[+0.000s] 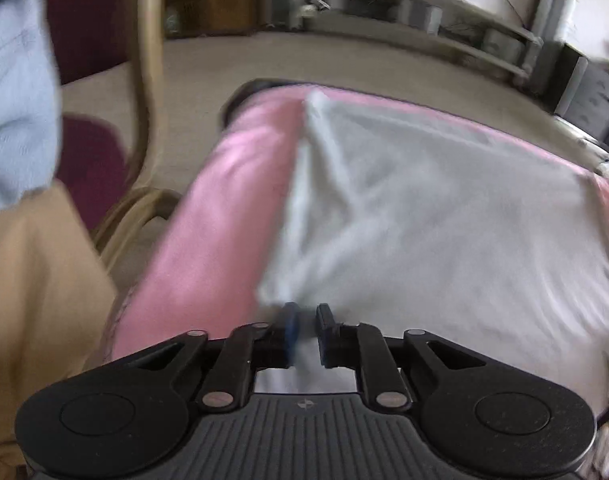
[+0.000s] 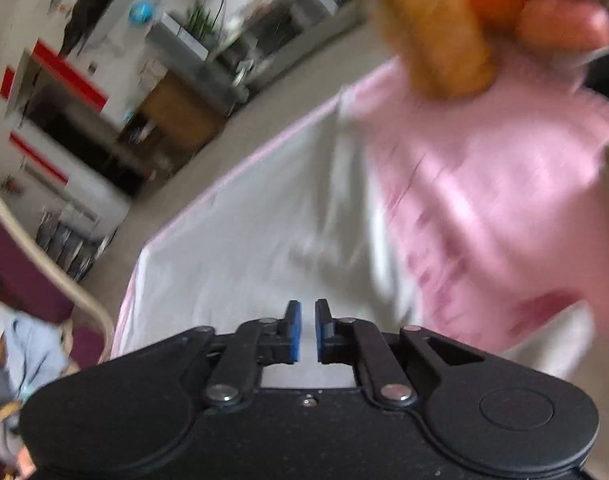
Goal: Fold clothes
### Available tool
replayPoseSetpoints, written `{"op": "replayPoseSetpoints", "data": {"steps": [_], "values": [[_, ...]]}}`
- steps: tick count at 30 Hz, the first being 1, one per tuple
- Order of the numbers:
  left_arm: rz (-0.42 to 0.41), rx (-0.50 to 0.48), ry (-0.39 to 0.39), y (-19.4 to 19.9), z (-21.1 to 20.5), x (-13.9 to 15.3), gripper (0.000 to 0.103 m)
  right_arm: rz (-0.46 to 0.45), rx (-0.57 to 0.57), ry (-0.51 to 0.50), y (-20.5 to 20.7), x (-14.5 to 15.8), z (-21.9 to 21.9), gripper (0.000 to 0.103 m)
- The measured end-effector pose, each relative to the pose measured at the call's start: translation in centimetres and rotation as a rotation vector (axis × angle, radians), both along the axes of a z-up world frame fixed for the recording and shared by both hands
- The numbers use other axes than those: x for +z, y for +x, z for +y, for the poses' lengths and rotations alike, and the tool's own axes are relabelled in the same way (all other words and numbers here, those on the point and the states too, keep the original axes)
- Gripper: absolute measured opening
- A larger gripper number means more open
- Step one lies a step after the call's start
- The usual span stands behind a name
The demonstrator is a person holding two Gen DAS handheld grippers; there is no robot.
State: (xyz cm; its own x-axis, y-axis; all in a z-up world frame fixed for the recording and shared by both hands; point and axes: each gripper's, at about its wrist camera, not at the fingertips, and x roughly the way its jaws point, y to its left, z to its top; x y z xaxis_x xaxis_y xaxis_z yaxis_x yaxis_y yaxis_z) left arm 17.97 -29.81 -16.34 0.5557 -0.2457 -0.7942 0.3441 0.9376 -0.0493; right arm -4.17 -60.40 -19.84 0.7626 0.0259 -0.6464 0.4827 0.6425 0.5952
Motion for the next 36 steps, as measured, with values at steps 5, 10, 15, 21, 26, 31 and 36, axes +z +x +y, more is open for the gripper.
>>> {"op": "replayPoseSetpoints", "data": {"steps": [5, 10, 15, 21, 26, 31, 36], "values": [[-0.005, 0.152, 0.024, 1.3, 2.3, 0.9, 0.010, 0.102, -0.211, -0.148, -2.1, 0.7, -2.0, 0.008], [0.002, 0.121, -0.012, 0.1, 2.5, 2.5, 0.014, 0.022, -0.346, -0.092, -5.2, 3.0, -3.6, 0.008], [0.022, -0.024, -0.024, -1.5, 0.3, 2.4, 0.022, -0.005, -0.276, -0.090, -4.1, 3.4, -2.4, 0.008], [0.025, -0.128, 0.020, -2.4, -1.7, 0.7, 0.037, -0.030, -0.130, -0.004, -0.6, 0.6, -0.7, 0.008], [0.028, -0.157, 0.042, -2.6, -2.2, 0.0, 0.044, 0.002, -0.202, -0.048, 0.0, -0.3, -1.7, 0.001], [0.035, -0.142, 0.047, -2.6, -1.9, 0.4, 0.044, 0.007, -0.341, -0.077, -3.3, 0.9, -3.3, 0.004], [0.037, -0.133, 0.051, -3.1, -1.4, 0.9, 0.044, -0.015, -0.189, 0.131, -3.4, 0.8, -2.6, 0.008]]}}
